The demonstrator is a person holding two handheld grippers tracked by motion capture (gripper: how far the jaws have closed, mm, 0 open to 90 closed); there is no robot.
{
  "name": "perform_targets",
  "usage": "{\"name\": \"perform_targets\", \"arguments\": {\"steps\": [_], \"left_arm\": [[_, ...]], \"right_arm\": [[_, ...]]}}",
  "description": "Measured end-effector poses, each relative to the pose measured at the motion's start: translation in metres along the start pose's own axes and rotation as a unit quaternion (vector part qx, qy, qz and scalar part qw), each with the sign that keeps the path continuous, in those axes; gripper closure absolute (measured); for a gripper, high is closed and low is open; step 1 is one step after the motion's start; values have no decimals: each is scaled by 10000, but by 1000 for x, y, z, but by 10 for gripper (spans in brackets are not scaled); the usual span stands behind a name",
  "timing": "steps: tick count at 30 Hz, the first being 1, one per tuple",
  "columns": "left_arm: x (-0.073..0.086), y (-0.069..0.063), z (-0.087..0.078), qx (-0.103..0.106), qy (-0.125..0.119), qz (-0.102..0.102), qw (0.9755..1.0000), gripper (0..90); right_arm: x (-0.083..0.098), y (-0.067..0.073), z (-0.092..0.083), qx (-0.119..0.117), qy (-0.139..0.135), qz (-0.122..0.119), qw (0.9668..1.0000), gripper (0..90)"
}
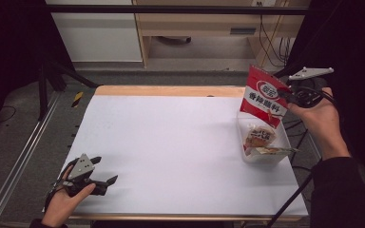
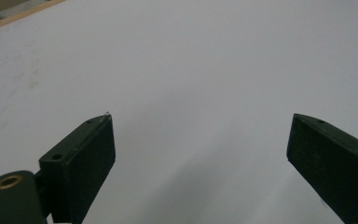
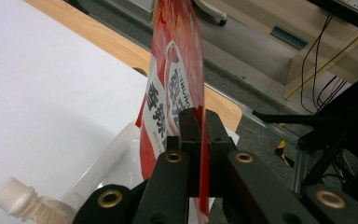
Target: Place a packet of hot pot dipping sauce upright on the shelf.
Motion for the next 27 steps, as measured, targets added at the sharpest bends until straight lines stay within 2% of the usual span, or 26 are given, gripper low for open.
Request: {"name": "perform_targets", "arguments": {"steps": [16, 23, 27], "left_arm": [[0, -1, 0, -4, 6, 28, 10000, 77], [0, -1, 0, 2, 24, 43, 10000, 77], [0, -1, 0, 1, 25, 39, 10000, 77]], "right_arm": [[17, 6, 22, -118, 81, 165, 9998, 898], [27, 10, 34, -194, 249, 212, 9993, 897], [33, 10, 36, -209, 233, 328, 9990, 897]]}}
Point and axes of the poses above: each handheld gripper's, and its own axes: z roughly forward along the jaws, x roughly out of its underside, y roughly to its left, the point moved 1 cm from there along z, roughly forward along the jaws
